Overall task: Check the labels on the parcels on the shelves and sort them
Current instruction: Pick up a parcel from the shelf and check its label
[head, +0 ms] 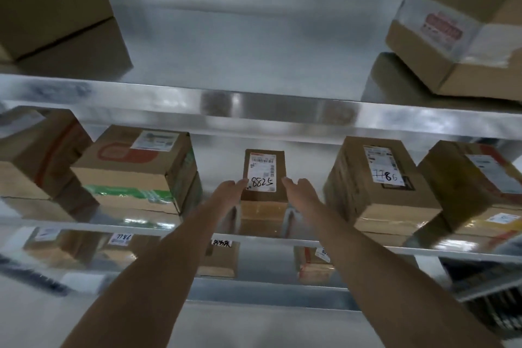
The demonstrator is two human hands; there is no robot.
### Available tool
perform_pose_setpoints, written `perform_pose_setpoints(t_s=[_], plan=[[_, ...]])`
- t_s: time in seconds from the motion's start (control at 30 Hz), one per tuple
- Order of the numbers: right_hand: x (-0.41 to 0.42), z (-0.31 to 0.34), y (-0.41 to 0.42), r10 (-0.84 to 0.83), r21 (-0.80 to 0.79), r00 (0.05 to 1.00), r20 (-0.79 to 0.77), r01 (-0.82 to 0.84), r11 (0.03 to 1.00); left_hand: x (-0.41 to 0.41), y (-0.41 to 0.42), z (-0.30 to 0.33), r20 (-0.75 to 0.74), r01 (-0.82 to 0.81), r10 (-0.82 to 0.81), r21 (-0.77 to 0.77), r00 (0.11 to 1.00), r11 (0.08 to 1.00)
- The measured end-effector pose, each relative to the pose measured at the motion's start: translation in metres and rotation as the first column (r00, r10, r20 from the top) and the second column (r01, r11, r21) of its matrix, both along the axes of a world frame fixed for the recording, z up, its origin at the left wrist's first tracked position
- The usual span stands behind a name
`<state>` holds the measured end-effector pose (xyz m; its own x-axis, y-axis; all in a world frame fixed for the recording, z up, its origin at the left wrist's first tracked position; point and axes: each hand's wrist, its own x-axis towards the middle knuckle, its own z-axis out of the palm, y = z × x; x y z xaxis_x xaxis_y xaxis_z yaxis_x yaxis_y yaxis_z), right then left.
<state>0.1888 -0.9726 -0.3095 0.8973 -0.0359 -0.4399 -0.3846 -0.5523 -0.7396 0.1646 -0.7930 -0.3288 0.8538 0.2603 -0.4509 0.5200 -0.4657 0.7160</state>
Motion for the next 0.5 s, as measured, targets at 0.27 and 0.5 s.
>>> perform_pose_setpoints(t_s=[0.27, 0.5], plan=[[-0.02, -0.016, 0.017, -0.109, 0.27, 0.973, -0.201, 0.162, 0.949, -0.015, -0.008, 0.004, -0.092, -0.163, 0.137, -0.429, 0.986, 0.889], [-0.038, -0.008, 0.009, -0.072, 0.456, 0.973, -0.218, 0.167, 0.874, -0.032, 0.0, -0.003, -0.072, -0.14, 0.123, -0.636, 0.99, 0.759]])
